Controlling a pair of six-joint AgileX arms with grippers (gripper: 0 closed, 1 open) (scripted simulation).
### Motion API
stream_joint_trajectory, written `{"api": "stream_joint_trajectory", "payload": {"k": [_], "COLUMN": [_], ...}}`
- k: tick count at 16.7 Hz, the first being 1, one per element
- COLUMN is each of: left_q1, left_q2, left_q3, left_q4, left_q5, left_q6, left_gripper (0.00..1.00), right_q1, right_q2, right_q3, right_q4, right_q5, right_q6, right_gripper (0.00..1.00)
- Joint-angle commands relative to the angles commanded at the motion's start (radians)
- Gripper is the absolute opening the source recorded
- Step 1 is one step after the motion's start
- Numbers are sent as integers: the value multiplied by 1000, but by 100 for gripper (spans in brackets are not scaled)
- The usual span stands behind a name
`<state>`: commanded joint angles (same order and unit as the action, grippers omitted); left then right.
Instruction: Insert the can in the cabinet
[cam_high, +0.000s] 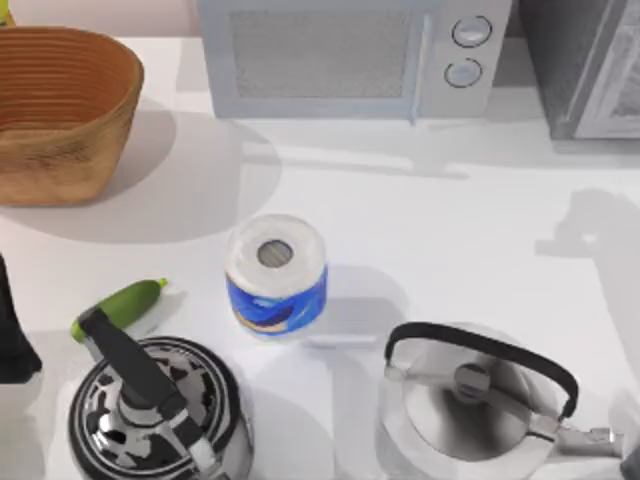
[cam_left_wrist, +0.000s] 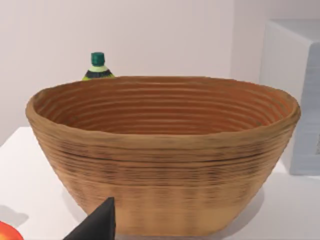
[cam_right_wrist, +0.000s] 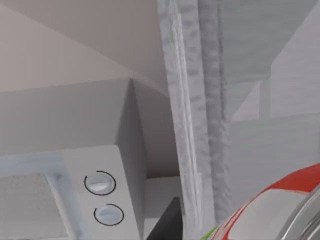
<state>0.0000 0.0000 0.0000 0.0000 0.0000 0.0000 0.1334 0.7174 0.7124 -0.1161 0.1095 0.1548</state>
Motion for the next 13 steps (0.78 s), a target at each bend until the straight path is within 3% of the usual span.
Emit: {"api": "stream_joint_trajectory", "payload": {"k": [7,13], "left_q1": [0,0], "left_q2": [0,0], "left_q3": [0,0], "left_q4": [0,0], "left_q5": [0,0], "left_q6": [0,0], "left_gripper": [100,100], "right_q1": [-120,-133], "right_q2": [-580,-717], "right_q3": [-571,-712], "right_q4": [101,116], "right_q5": [-98,-109], "right_q6": [-124,-155], "right_gripper": [0,0]}}
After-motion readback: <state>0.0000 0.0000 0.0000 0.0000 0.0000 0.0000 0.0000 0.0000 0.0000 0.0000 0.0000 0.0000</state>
